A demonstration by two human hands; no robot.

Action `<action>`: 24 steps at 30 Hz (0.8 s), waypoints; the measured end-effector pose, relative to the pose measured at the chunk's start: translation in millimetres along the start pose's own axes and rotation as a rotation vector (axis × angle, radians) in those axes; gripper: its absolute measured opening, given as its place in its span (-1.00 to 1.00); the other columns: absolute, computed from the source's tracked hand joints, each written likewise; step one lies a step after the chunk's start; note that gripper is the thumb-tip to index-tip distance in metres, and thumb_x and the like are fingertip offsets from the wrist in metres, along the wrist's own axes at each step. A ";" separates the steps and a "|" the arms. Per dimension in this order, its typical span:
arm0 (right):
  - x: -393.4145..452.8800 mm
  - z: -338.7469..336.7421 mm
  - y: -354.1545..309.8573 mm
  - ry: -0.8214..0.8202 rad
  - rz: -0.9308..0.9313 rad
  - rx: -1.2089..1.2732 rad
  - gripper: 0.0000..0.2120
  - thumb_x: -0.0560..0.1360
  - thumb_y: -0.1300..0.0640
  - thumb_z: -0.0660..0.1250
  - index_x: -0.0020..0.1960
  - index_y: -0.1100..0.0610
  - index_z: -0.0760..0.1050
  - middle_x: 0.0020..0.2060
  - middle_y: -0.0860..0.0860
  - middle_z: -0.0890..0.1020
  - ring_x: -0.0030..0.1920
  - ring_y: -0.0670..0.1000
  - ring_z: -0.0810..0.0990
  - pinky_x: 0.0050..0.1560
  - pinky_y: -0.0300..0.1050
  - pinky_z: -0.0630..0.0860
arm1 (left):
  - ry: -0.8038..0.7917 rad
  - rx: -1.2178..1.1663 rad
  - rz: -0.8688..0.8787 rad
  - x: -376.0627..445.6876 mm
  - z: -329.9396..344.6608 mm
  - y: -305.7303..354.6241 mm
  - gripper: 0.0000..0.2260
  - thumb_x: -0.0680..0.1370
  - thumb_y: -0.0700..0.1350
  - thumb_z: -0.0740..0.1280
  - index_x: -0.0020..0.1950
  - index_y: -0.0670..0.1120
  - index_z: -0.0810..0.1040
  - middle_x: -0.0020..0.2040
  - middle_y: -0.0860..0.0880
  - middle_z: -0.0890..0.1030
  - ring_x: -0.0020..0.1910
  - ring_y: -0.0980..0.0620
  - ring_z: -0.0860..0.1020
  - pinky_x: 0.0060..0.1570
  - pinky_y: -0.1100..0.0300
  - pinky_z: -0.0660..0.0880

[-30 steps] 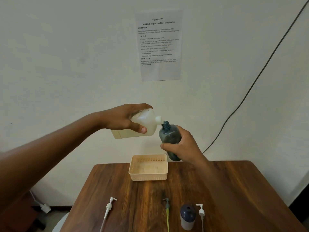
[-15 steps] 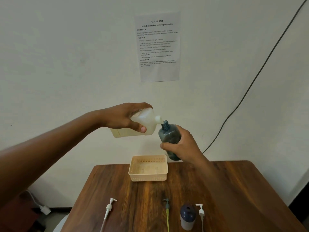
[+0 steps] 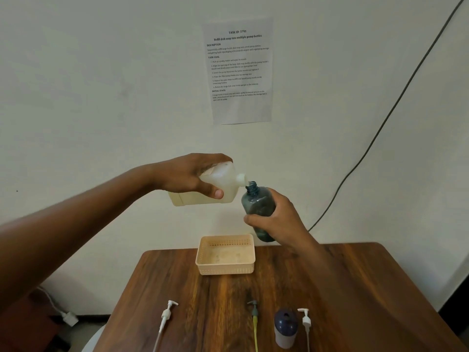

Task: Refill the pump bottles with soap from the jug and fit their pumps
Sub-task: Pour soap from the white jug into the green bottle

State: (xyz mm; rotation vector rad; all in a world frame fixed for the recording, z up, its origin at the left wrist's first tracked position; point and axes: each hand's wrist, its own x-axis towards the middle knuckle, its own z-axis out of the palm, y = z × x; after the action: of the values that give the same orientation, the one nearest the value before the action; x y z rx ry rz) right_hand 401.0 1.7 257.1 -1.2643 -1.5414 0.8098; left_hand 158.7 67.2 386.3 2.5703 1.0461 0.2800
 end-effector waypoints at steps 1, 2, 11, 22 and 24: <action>-0.1 0.4 0.1 0.003 -0.001 0.001 -0.39 0.26 -0.08 0.56 0.24 -0.24 0.40 0.07 -0.27 0.56 0.06 -0.13 0.58 -0.08 -0.30 0.51 | -0.002 0.001 0.001 0.3 -0.2 0.0 -0.36 0.42 0.24 0.43 0.46 0.22 0.34 0.22 0.21 0.52 0.17 0.12 0.53 -0.02 0.31 0.48; 0.0 0.5 0.1 0.007 -0.003 0.002 -0.39 0.26 -0.07 0.56 0.24 -0.23 0.40 0.07 -0.27 0.56 0.06 -0.14 0.58 -0.09 -0.30 0.51 | -0.004 0.003 0.003 0.7 -0.7 0.1 -0.36 0.42 0.24 0.43 0.46 0.22 0.34 0.21 0.21 0.52 0.17 0.12 0.54 -0.02 0.31 0.48; 1.5 -2.3 1.1 0.006 -0.012 0.003 -0.36 0.28 -0.05 0.57 0.30 -0.16 0.43 0.12 -0.17 0.59 0.09 -0.10 0.59 -0.02 -0.22 0.56 | -0.010 0.018 0.016 3.1 -2.9 0.0 -0.38 0.42 0.25 0.43 0.45 0.24 0.35 0.19 0.27 0.53 0.15 0.14 0.55 -0.04 0.34 0.49; 3.5 -2.6 1.5 0.004 -0.008 0.005 -0.34 0.32 -0.01 0.57 0.35 -0.15 0.40 0.17 -0.13 0.57 0.13 -0.06 0.57 -0.02 -0.26 0.54 | -0.008 0.015 0.020 6.2 -6.2 -3.1 -0.39 0.42 0.25 0.45 0.44 0.24 0.37 0.22 0.21 0.55 0.18 0.10 0.55 -0.01 0.28 0.51; 4.0 -2.8 1.0 0.003 -0.005 0.007 -0.33 0.33 0.00 0.58 0.36 -0.15 0.38 0.18 -0.13 0.55 0.13 -0.06 0.56 -0.02 -0.27 0.53 | -0.009 0.016 0.020 6.4 -7.0 -2.7 -0.38 0.41 0.26 0.45 0.44 0.24 0.37 0.22 0.21 0.55 0.18 0.12 0.55 0.00 0.26 0.52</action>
State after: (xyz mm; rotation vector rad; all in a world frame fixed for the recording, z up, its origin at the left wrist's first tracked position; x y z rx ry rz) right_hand 403.9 5.6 258.1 -1.2554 -1.5379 0.8089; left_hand 159.4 75.3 392.0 2.5946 1.0242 0.2656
